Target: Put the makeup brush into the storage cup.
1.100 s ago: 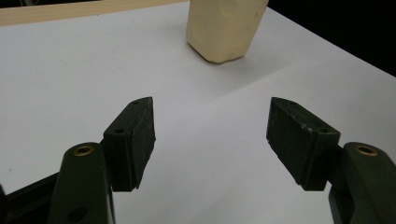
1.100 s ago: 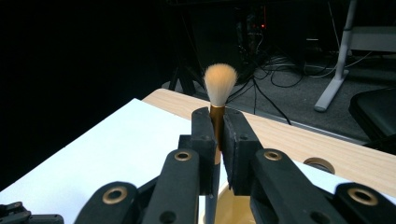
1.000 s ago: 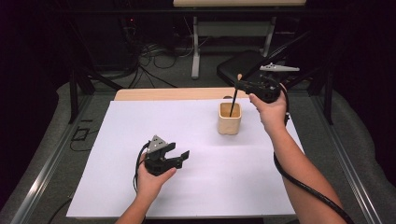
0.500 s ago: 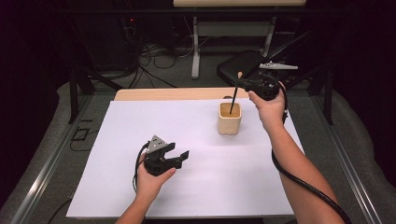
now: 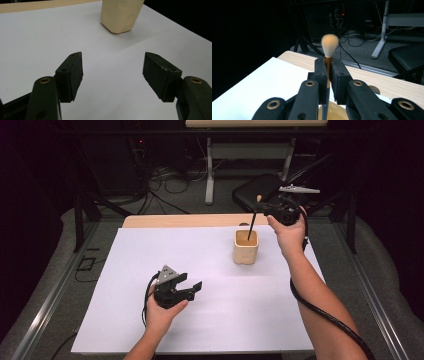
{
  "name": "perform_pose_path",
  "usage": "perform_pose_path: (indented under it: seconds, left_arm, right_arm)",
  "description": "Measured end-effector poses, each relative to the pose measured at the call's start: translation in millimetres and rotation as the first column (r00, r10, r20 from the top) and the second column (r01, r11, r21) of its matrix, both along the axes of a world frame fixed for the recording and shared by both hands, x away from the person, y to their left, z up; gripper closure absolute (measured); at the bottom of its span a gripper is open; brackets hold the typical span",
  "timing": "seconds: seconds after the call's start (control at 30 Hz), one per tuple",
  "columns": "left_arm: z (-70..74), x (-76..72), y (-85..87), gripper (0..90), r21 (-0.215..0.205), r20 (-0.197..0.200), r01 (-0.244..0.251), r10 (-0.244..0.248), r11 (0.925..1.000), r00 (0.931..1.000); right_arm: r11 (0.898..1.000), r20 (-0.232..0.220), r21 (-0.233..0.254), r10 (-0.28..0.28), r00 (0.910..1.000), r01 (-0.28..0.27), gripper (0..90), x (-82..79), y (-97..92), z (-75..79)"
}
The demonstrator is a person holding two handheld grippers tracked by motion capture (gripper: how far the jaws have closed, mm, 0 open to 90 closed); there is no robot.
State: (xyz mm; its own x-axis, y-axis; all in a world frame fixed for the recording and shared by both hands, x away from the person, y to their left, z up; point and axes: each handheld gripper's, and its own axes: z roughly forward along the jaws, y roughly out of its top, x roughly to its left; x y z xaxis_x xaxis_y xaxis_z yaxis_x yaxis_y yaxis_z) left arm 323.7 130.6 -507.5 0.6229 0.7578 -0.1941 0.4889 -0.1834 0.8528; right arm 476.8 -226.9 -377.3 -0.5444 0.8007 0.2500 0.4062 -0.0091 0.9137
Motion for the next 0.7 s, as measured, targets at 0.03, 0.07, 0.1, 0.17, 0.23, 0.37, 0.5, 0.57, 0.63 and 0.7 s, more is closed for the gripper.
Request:
perform_pose_path:
  seconds: [0.03,0.07,0.1,0.17,0.23,0.37,0.5,0.57,0.63,0.7]
  left_arm:
    - [0.1,-0.1,-0.1,32.4,-0.002,-0.001,-0.001,0.001,1.0000,1.0000]
    - [0.1,0.0,0.1,32.4,0.000,0.000,0.001,-0.001,1.0000,1.0000]
    - [0.1,0.0,0.1,32.4,0.001,0.001,0.000,0.000,1.0000,1.0000]
    - [0.0,-0.1,0.0,32.4,0.000,0.000,0.000,0.000,1.0000,1.0000]
    - [0.0,-0.3,-0.1,32.4,-0.001,0.000,-0.001,0.001,1.0000,1.0000]
    - [-0.1,-0.1,0.1,32.4,0.000,0.001,0.000,0.000,1.0000,1.0000]
    - [-0.2,-0.2,0.0,32.4,0.001,0.000,-0.001,0.001,1.0000,1.0000]
    - [-0.2,-0.3,-0.1,32.4,0.000,0.000,-0.001,0.001,1.0000,1.0000]
    - [-0.3,-0.3,-0.2,32.5,0.002,0.001,-0.001,0.001,1.0000,1.0000]
    - [-0.4,-0.3,-0.4,32.5,0.002,0.001,-0.001,0.001,1.0000,1.0000]
  right_arm:
    - [1.000,0.001,-0.001,-0.001,1.0000,0.001,83.7,0.3,-0.2,-0.5]
    - [1.000,-0.001,-0.001,-0.002,1.0000,0.002,83.7,0.4,-0.3,-1.0]
    - [1.000,0.004,0.001,-0.004,1.0000,0.004,83.7,1.0,-0.2,-2.1]
    - [1.000,-0.001,-0.003,-0.003,1.0000,0.003,83.6,1.1,-0.2,-3.7]
    - [1.000,-0.007,-0.004,-0.004,1.0000,0.004,83.6,1.2,0.2,-5.7]
    - [1.000,-0.012,-0.008,-0.004,0.9999,0.004,83.7,1.9,0.1,-9.6]
    - [1.000,-0.016,-0.011,-0.006,0.9998,0.006,83.7,2.3,-0.3,-13.0]
    - [1.000,-0.019,-0.007,-0.011,0.9998,0.011,83.7,2.3,-0.4,-14.6]
    - [1.000,-0.018,-0.010,-0.011,0.9998,0.011,83.6,2.3,-0.5,-15.8]
    - [1.000,-0.017,-0.013,-0.011,0.9998,0.011,83.6,2.0,-0.2,-16.6]
